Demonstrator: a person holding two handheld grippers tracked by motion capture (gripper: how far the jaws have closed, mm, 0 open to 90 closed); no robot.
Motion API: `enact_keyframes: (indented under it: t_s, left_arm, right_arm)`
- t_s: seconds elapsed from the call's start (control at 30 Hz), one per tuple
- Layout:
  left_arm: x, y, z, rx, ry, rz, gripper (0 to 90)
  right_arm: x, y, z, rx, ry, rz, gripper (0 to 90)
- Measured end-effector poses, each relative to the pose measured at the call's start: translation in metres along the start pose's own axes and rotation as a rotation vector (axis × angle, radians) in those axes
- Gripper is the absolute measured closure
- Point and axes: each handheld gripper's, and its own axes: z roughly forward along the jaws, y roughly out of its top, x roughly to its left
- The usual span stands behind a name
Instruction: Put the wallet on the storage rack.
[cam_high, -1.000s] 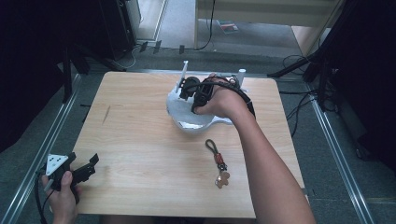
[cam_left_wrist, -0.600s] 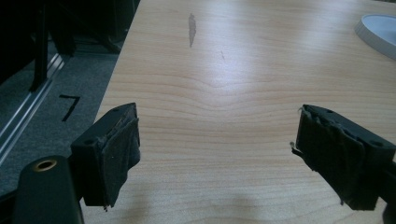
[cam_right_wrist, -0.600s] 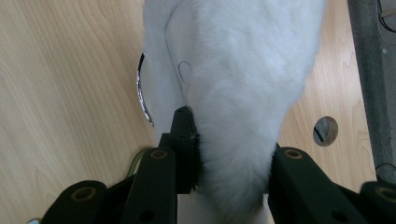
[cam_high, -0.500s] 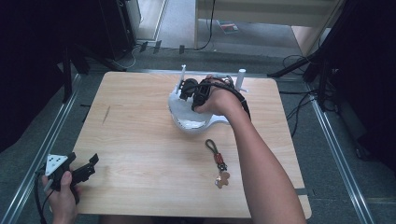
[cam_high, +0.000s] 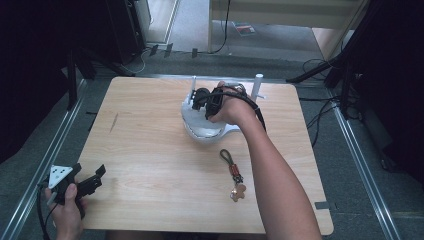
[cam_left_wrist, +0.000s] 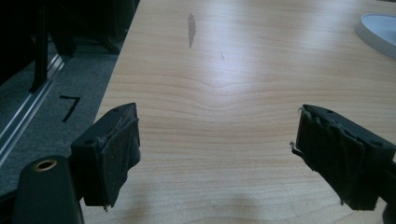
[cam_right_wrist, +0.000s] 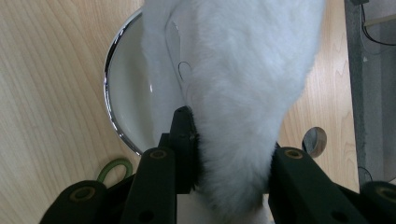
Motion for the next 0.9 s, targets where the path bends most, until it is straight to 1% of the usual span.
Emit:
enact_keyframes:
  t_s: [0.07, 0.13, 0.2, 0.33, 0.4, 0.57, 0.63, 0.8, 0.9]
  left_arm:
    - [0.000, 0.000, 0.000, -0.001, 0.001, 0.001, 14.0]
    - [0.000, 0.000, 0.000, -0.001, 0.001, 0.000, 14.0]
    - [0.000, 0.000, 0.000, 0.003, 0.000, 0.003, 14.0]
    - [-0.001, 0.000, 0.000, 0.005, 0.000, 0.006, 14.0]
    - [-0.001, 0.000, 0.000, 0.007, 0.000, 0.009, 14.0]
    - [-0.001, 0.000, 0.000, 0.010, 0.004, 0.012, 14.0]
    - [-0.001, 0.000, 0.000, 0.011, 0.003, 0.016, 14.0]
    - [-0.002, 0.000, 0.000, 0.009, 0.004, 0.018, 14.1]
    - [-0.002, 0.000, 0.000, 0.009, 0.003, 0.019, 14.0]
  right_arm:
    - [0.000, 0.000, 0.002, 0.003, -0.003, -0.008, 71.3]
    - [-0.001, 0.000, 0.004, -0.005, -0.011, -0.022, 71.3]
    - [-0.002, -0.001, 0.006, -0.018, -0.013, -0.026, 71.2]
    - [-0.002, -0.005, 0.012, -0.032, -0.036, -0.041, 70.8]
    - [-0.001, -0.007, 0.016, -0.027, -0.045, -0.043, 70.8]
    - [0.000, -0.010, 0.021, -0.046, -0.049, -0.022, 71.1]
    - [0.000, -0.011, 0.023, -0.044, -0.046, -0.024, 71.3]
    - [0.000, -0.012, 0.029, -0.048, -0.028, -0.006, 71.8]
    - [0.002, -0.012, 0.034, -0.033, -0.019, -0.003, 72.2]
